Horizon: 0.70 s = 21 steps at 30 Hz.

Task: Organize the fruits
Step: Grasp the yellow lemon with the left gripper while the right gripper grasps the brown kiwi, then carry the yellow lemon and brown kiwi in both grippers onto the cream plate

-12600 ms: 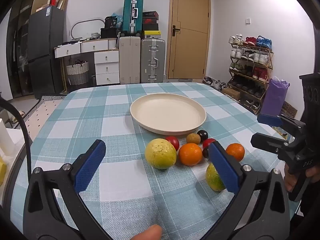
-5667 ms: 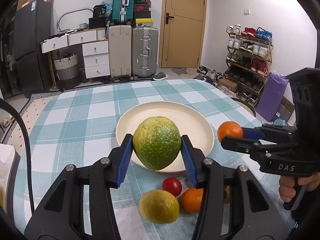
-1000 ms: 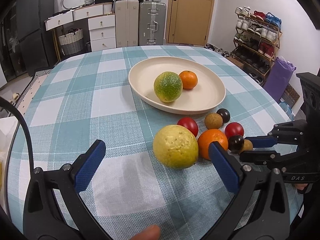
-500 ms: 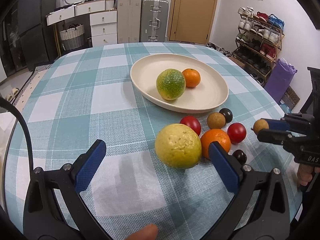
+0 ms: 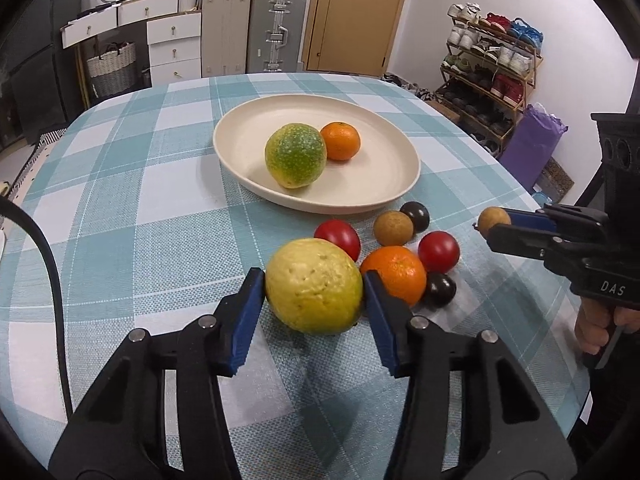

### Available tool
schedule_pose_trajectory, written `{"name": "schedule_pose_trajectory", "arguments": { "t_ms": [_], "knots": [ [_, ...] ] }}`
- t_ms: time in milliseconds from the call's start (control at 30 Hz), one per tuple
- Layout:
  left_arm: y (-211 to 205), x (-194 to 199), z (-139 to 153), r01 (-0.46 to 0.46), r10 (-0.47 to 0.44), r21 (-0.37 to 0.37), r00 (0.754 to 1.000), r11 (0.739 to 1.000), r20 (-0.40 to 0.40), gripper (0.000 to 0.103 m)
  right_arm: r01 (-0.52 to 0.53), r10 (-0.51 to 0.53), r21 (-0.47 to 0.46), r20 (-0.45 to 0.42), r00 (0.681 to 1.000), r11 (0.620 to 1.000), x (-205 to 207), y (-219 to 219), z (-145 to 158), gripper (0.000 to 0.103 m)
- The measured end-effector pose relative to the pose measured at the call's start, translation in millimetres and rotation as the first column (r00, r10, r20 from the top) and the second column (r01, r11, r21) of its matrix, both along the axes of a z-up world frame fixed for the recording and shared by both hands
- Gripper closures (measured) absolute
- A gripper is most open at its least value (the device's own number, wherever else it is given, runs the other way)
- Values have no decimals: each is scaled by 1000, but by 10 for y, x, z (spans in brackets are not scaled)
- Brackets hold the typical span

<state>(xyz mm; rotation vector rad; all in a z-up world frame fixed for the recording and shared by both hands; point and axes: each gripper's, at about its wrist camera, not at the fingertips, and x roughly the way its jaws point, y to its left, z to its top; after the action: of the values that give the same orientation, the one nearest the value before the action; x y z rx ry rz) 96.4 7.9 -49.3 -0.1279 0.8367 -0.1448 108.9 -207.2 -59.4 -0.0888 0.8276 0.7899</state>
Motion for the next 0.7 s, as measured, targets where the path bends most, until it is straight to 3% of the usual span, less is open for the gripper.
{"name": "schedule_pose_trajectory", "arguments": {
  "t_ms": [433, 700],
  "knots": [
    [99, -132, 283, -39, 39, -10, 993, 999, 115, 56, 41, -44, 56, 53, 998, 998, -10, -19, 115, 78],
    [171, -128, 400, -64, 64, -5, 989, 998, 137, 56, 87, -92, 60, 80, 993, 994, 32, -5, 215, 78]
  ]
}}
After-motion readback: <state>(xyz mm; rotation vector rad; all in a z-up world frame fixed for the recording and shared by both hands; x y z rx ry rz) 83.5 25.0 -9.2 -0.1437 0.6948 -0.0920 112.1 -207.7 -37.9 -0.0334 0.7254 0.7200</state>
